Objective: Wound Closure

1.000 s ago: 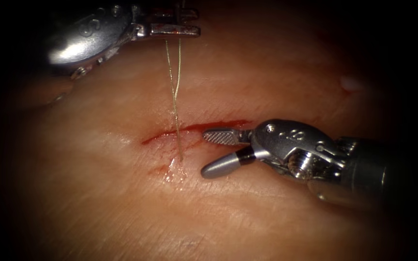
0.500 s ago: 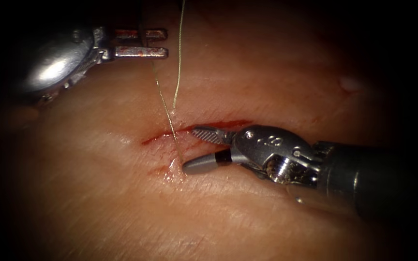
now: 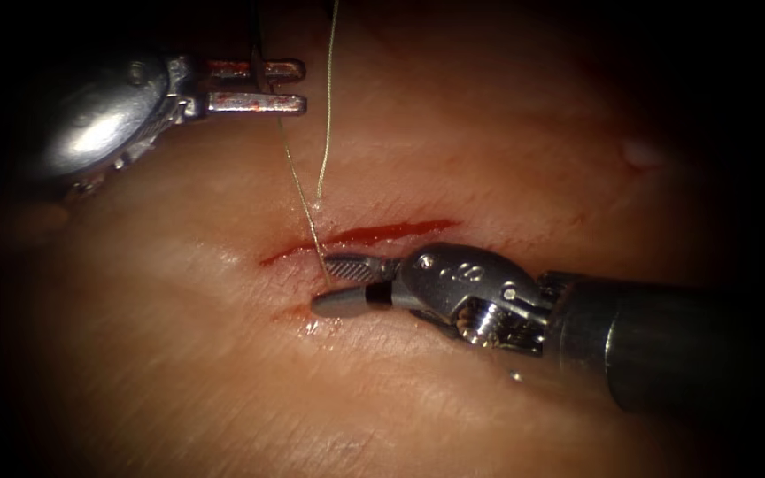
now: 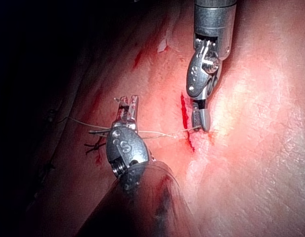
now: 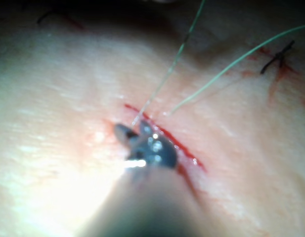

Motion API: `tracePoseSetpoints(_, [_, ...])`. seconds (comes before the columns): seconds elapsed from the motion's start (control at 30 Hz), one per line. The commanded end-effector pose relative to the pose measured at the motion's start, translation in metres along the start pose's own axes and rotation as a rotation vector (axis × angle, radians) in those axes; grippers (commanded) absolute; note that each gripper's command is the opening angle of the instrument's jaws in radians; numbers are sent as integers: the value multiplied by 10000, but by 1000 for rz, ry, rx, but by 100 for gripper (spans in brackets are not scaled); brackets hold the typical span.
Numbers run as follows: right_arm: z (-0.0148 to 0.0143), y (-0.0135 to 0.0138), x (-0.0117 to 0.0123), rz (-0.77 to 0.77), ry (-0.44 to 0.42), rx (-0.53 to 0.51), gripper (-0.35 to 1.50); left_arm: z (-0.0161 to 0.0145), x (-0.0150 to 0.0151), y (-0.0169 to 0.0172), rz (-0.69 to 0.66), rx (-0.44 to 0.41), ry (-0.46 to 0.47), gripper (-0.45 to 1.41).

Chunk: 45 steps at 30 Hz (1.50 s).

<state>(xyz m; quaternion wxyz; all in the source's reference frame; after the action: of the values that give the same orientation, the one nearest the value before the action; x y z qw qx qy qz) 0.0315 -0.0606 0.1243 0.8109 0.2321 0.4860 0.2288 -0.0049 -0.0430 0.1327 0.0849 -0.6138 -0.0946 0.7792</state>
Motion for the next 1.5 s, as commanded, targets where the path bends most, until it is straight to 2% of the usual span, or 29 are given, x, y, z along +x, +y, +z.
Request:
tracePoseSetpoints(0.03, [10,2,0,-8,-3,4,-11,4,-4,-6,3,-1,0,-45])
tracePoseSetpoints(0.07, [11,2,0,-14,-4,7,-15,4,-4,-6,3,-1,0,-45])
tracePoseSetpoints(0.13, [11,3,-1,-15,-8,10,-35,4,-4,-5,3,-1,0,-45])
tracePoseSetpoints(0.33, [1,4,-7,-28,-32,55,-35,4,-3,-1,8,0,19,-45])
tracePoseSetpoints(0.53, [-43,-5,-14,-12,-47,98,-35,12,-3,10,-16,-23,59,-45])
tracePoseSetpoints(0.77, [-104,-42,-19,-5,-42,96,-35,32,-4,31,-19,-68,93,-45])
tracePoseSetpoints(1.0, [-142,-86,-20,2,-42,105,-35,49,-6,59,-27,-106,115,-45])
tracePoseSetpoints(1.27, [-161,-132,-11,14,-44,117,-35,55,-3,83,-24,-142,124,-45])
tracePoseSetpoints(1.43, [-155,-140,1,-2,-24,114,-35,43,1,87,-24,-161,130,-45])
tracePoseSetpoints(1.47, [-153,-138,4,-17,-15,106,-15,39,2,87,-25,-167,132,-45])
tracePoseSetpoints(1.5, [-151,-137,6,-31,-7,98,17,33,3,87,-26,-164,131,-45])
